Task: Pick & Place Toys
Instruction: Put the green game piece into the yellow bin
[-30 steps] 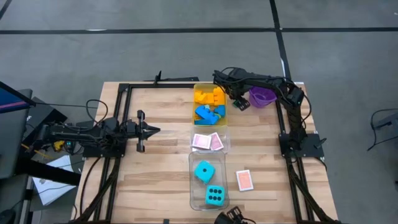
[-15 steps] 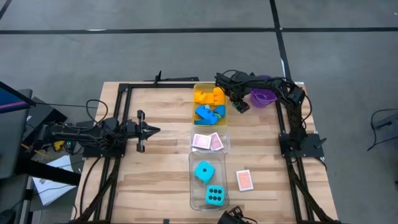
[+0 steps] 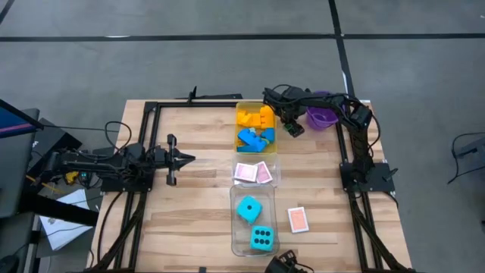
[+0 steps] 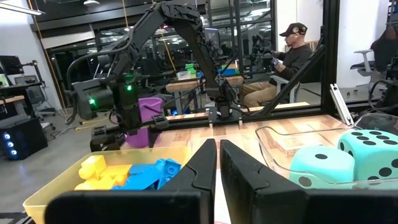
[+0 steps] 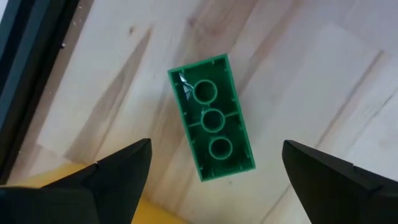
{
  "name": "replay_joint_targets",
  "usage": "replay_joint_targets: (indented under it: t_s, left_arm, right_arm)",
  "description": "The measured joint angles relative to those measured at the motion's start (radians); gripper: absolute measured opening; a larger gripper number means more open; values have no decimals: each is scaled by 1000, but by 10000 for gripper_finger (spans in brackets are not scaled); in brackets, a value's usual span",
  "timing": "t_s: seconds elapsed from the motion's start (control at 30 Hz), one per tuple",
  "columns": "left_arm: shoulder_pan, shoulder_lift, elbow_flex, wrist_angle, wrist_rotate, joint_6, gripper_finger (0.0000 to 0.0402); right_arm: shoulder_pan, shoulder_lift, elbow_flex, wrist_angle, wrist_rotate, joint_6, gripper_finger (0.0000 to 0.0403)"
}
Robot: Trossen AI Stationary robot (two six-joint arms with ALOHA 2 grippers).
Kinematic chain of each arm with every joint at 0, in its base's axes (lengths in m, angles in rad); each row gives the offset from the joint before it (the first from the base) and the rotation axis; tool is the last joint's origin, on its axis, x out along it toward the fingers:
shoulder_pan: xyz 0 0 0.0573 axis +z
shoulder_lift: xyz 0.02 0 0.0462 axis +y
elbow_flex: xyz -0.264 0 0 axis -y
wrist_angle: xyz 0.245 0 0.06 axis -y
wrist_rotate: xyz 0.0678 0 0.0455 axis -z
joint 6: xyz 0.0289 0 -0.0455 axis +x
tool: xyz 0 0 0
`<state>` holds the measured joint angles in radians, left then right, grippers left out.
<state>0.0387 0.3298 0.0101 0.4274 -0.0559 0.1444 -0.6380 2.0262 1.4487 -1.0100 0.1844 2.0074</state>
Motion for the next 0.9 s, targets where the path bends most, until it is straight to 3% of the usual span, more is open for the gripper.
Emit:
replay_joint_targets:
  t_s: [0.37,0.57,0.73,0.9]
  left_arm:
    - [0,0,0,0,0,0,17]
    - [0,0,0,0,0,0,17]
    - [0,0,0,0,0,0,17]
    - [0,0,0,0,0,0,17]
  right_arm:
    - [3,0,-23,8,23,4,352]
    - [3,0,-90,155,19,-7,352]
    - [1,-3,-98,173,12,-29,351]
    - [0,-3,-100,173,0,-30,316]
